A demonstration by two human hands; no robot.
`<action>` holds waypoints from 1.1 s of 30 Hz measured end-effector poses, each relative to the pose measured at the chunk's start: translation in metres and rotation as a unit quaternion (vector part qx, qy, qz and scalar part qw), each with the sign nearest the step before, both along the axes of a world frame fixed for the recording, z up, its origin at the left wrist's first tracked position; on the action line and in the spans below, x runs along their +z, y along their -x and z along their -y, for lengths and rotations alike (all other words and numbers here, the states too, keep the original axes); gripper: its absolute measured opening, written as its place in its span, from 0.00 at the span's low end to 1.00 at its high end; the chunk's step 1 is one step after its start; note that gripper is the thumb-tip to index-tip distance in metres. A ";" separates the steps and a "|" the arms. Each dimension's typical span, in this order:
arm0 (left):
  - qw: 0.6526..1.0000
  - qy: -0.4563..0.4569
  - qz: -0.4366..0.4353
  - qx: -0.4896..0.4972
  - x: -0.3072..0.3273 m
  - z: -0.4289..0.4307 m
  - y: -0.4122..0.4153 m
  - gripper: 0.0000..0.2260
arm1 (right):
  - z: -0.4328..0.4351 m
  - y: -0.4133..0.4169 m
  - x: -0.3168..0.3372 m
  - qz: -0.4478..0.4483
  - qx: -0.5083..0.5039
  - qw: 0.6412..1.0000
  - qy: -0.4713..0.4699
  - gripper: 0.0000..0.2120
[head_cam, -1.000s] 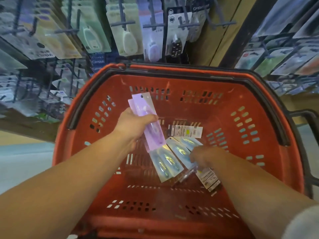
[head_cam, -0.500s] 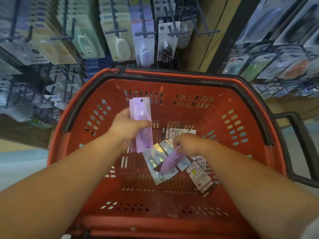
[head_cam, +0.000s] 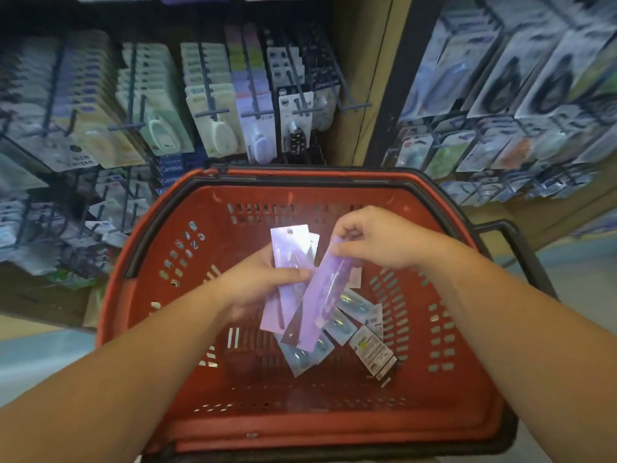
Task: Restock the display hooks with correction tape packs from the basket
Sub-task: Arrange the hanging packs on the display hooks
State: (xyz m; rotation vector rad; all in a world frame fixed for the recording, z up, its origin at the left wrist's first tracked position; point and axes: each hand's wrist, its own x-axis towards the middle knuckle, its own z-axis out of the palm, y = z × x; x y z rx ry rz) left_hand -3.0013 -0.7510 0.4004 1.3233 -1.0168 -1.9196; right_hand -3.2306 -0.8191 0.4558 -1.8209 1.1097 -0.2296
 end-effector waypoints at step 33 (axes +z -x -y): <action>0.933 0.058 -0.089 0.344 0.015 0.016 0.014 0.05 | -0.037 -0.034 -0.026 0.255 -0.309 0.883 -0.244 0.10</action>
